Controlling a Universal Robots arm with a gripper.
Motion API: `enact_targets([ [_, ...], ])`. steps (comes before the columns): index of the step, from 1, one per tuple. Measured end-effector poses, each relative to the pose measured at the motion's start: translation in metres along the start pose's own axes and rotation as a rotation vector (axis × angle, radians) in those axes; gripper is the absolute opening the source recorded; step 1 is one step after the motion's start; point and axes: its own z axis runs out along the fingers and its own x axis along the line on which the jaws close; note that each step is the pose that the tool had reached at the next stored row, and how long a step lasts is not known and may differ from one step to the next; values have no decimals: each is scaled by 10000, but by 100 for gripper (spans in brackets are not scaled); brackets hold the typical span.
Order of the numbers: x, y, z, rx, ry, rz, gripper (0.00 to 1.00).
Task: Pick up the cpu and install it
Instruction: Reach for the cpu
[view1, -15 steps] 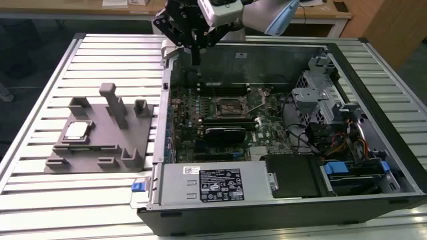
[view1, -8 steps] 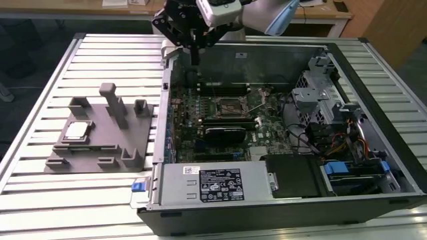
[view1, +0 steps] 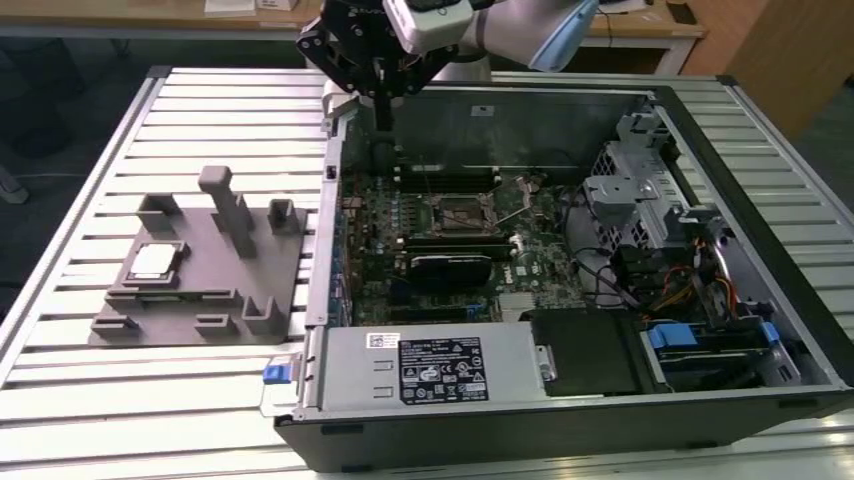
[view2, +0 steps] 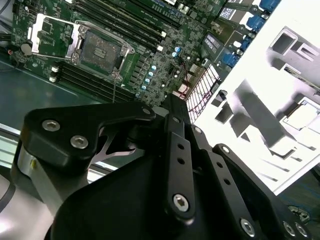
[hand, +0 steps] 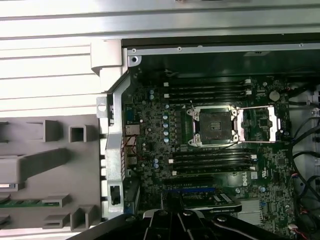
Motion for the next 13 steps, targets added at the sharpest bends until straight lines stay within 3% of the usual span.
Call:
enact_targets([
  [13,115,-9,-3,0,0,5,11],
])
